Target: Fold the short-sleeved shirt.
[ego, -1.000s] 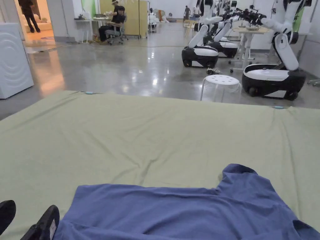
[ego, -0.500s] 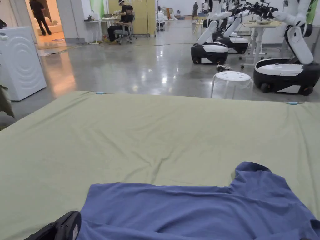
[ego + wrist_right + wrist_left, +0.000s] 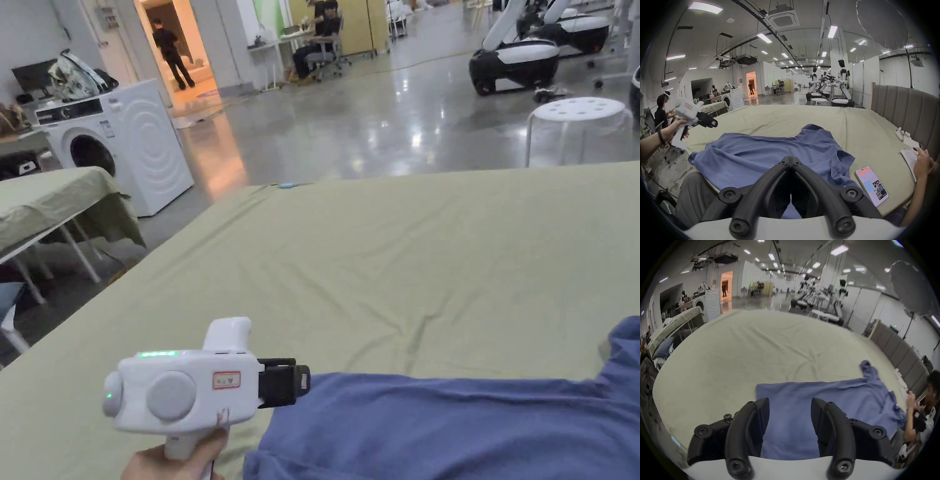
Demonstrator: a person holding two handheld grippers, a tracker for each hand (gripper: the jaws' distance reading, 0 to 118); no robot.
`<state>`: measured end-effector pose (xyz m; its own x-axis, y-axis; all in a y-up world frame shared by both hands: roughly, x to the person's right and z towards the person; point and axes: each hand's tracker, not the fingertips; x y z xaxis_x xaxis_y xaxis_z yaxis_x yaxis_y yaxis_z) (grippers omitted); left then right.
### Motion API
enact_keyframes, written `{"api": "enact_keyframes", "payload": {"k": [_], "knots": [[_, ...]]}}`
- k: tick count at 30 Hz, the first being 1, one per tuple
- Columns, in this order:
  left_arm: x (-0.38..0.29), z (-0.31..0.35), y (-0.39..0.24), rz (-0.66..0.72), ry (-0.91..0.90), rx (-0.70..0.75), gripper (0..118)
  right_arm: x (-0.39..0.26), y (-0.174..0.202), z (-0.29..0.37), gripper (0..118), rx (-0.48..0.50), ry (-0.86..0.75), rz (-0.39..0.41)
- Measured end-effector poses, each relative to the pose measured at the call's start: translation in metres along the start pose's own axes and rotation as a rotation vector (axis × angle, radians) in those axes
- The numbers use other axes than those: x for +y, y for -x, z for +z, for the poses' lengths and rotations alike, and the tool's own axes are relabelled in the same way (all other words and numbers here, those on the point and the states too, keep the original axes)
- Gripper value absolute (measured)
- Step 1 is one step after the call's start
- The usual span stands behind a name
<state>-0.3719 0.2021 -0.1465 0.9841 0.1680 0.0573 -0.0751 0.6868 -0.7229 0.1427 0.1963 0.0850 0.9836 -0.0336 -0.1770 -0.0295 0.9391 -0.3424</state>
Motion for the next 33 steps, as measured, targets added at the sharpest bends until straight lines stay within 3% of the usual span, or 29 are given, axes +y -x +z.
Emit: {"api": "enact_keyframes", "payload": {"k": [11,15,16,17,22,23,24,25,26,27,30,33], "knots": [[0.027,-0.108,0.011,0.068,0.219,0.081,51,-0.018,-0.041,-0.015,0,-0.053,0.100,-0.130],[0.018,-0.121,-0.001,-0.019,0.241,0.123,32,-0.021,-0.049,-0.014,0,-0.072,0.119,-0.157],[0.019,-0.120,-0.005,-0.015,0.235,0.102,13,-0.021,-0.051,-0.014,0,-0.077,0.121,-0.162],[0.018,-0.122,-0.008,-0.002,0.246,0.057,8,-0.021,-0.052,-0.013,0,-0.080,0.122,-0.169],[0.018,-0.135,-0.014,-0.074,0.285,0.144,6,0.004,-0.072,-0.033,2,-0.073,0.124,-0.187],[0.019,-0.136,-0.015,-0.073,0.287,0.142,6,0.016,-0.079,-0.042,10,-0.075,0.132,-0.176],[0.019,-0.136,-0.015,-0.072,0.292,0.143,6,0.029,-0.087,-0.053,25,-0.072,0.141,-0.167],[0.019,-0.135,-0.015,-0.069,0.297,0.142,6,0.045,-0.092,-0.064,60,-0.065,0.136,-0.165],[0.021,-0.136,-0.010,-0.064,0.300,0.139,6,0.057,-0.103,-0.080,87,-0.042,0.156,-0.174],[0.021,-0.135,-0.010,-0.064,0.302,0.138,6,0.070,-0.114,-0.100,97,-0.032,0.219,-0.198],[0.023,-0.140,-0.007,-0.060,0.305,0.135,6,0.093,-0.154,-0.166,96,0.054,0.416,-0.244],[0.023,-0.139,-0.007,-0.060,0.305,0.131,6,0.096,-0.182,-0.233,96,0.031,0.557,-0.361]]}}
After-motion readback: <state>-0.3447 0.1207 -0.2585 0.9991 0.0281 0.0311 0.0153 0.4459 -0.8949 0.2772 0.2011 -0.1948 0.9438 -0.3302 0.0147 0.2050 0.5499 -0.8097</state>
